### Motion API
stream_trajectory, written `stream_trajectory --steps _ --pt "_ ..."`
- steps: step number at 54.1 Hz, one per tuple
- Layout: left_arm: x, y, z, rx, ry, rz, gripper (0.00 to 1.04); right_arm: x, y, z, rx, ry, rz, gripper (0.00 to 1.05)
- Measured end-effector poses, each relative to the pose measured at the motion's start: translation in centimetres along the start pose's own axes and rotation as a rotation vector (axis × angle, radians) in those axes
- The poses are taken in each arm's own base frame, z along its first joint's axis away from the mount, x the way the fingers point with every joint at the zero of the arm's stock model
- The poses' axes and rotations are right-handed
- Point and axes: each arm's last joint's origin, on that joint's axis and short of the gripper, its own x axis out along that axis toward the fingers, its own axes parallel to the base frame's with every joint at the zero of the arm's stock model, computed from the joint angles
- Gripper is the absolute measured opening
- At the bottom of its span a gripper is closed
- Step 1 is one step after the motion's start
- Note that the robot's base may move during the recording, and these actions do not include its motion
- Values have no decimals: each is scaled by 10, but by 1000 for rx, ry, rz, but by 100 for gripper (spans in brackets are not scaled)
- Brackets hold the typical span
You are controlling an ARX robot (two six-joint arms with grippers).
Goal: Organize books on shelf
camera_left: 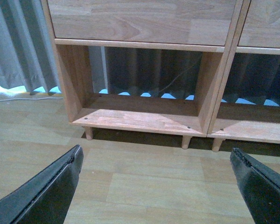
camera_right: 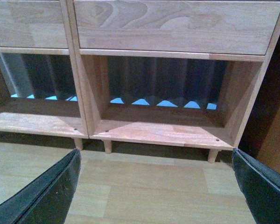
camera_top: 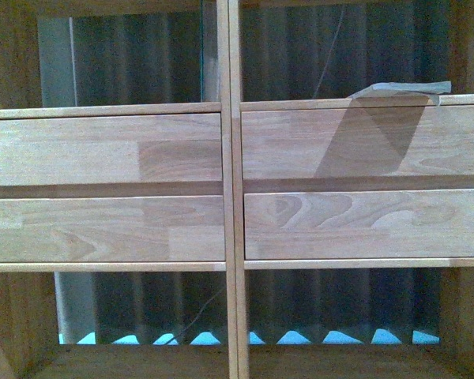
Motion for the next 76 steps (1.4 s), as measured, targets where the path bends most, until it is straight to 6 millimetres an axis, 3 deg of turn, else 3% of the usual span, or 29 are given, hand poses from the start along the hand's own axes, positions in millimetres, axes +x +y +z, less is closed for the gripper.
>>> stream_trajectory --steps 76 --pt "0 0 0 0 1 -1 97 0 0 0 0 0 0 98"
